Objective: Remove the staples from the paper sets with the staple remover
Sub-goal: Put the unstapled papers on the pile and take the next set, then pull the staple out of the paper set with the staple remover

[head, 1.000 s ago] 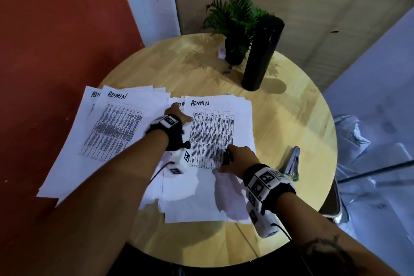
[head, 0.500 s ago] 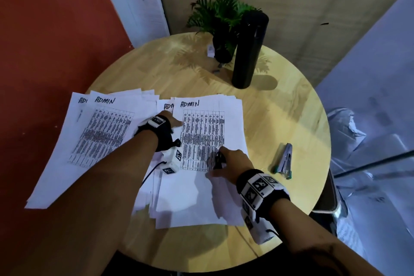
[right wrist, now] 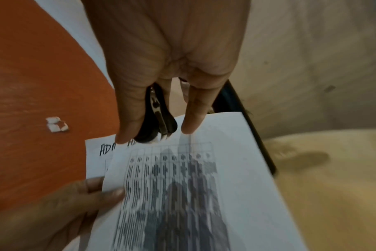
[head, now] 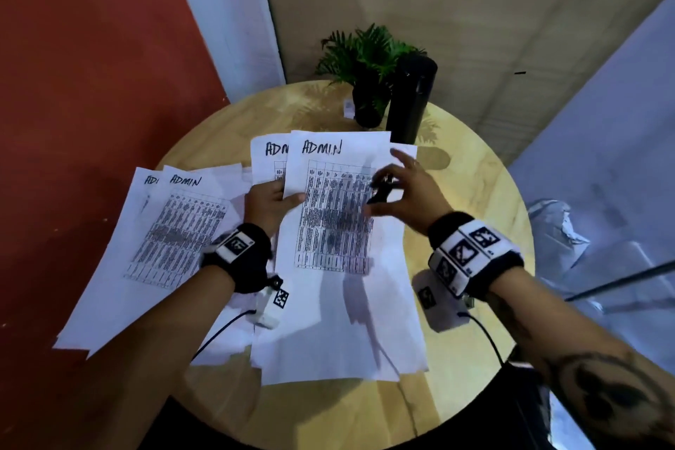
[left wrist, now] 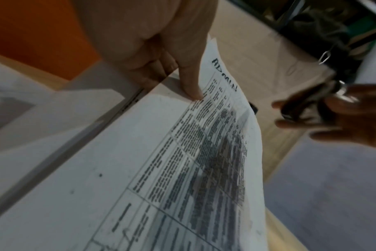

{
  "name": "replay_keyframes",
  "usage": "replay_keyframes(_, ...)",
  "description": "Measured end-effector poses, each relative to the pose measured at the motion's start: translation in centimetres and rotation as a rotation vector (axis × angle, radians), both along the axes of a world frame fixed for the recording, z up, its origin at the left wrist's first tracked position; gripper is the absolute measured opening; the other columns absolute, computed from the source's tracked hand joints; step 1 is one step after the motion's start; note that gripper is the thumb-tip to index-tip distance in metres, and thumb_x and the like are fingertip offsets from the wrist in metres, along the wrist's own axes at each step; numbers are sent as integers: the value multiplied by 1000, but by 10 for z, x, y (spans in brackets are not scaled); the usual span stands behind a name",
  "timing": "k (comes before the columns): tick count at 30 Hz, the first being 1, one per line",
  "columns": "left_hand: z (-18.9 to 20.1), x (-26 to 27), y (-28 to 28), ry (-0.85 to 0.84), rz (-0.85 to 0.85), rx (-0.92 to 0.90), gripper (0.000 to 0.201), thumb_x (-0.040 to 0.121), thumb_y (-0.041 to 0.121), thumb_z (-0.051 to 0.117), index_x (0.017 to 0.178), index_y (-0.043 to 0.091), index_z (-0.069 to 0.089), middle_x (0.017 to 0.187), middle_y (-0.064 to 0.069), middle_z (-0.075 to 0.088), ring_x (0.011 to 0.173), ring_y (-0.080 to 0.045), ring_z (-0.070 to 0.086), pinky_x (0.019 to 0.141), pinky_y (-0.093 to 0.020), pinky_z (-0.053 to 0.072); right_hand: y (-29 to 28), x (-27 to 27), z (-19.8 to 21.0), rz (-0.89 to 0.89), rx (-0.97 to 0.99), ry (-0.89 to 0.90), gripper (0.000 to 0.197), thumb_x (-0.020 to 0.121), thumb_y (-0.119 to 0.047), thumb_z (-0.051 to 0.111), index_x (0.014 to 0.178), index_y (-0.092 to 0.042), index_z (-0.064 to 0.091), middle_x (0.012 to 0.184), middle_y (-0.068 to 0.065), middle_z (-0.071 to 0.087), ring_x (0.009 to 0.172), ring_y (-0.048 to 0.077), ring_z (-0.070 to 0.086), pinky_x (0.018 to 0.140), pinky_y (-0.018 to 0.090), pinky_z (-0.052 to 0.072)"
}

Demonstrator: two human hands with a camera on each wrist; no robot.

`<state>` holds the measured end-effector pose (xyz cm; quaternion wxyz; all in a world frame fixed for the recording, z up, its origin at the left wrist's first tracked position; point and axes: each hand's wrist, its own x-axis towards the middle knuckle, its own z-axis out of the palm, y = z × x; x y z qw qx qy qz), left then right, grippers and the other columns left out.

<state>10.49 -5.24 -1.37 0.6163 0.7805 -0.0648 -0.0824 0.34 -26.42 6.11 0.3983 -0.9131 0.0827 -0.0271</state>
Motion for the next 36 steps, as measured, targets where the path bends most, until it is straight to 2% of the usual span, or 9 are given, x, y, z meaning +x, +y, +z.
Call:
replay_keyframes(4,30,-12,-4,-19,-27,-146,35,77,-11,67,112,-9,62,77,14,72,69,5,64,76,-19,54,7,25,62,156,-164,-23,48,60,-17,87,103,-7,67,154,9,18,125,22,46,87,17,37)
replay_keyframes(11,75,-34,-3,-130,-80,-282,36,78,-15,63,112,-1,60,75,18,72,75,3,66,72,-14,50,25,21,123,165,-247,-51,49,55,-22,89,96,-4,70,98,11,67,89,25,64,82,37,49)
replay_keyframes(14,94,-34,9,-247,-81,-188,9,74,10,77,78,14,70,64,12,67,67,-7,59,68,-24,47,30,9,145,171,-259,-84,46,55,-25,89,92,-4,70,92,12,68,86,25,63,79,42,50)
replay_keyframes(17,115,-35,28,-411,67,-72,37,57,52,82,56,26,56,52,13,54,55,-8,45,60,-28,39,35,-1,169,177,-322,-117,46,54,-30,89,87,-5,70,88,11,66,82,25,61,74,39,50)
replay_keyframes(23,195,-44,40,-606,190,-135,68,43,53,86,94,35,43,78,10,43,72,-11,44,69,-26,42,45,-24,211,166,-396,-182,42,54,-32,89,80,-7,68,84,9,68,79,22,60,69,33,48)
replay_keyframes(25,217,-51,35,-554,34,-194,62,49,34,90,98,30,51,87,14,56,83,-5,52,77,-16,44,46,-32,221,171,-366,-192,45,53,-32,89,82,-5,68,85,10,67,81,25,61,74,39,50)
replay_keyframes(29,243,-71,26,-453,-152,-241,17,71,6,76,84,15,70,79,9,73,76,-8,67,75,-23,54,49,-49,241,171,-342,-223,42,52,-33,89,80,-9,69,82,6,66,79,22,62,72,35,50)
replay_keyframes(33,253,-82,28,-504,-135,-291,21,80,10,72,97,-3,70,91,-1,74,90,-19,69,84,-28,53,50,-64,255,162,-356,-252,39,54,-33,89,80,-11,69,82,4,67,78,18,62,65,26,43)
replay_keyframes(36,257,-84,29,-520,-137,-243,65,76,46,74,96,-14,60,90,-22,68,88,-31,65,89,-53,51,53,-72,260,161,-336,-277,43,54,-31,89,85,-9,71,85,7,68,80,20,63,71,29,45)
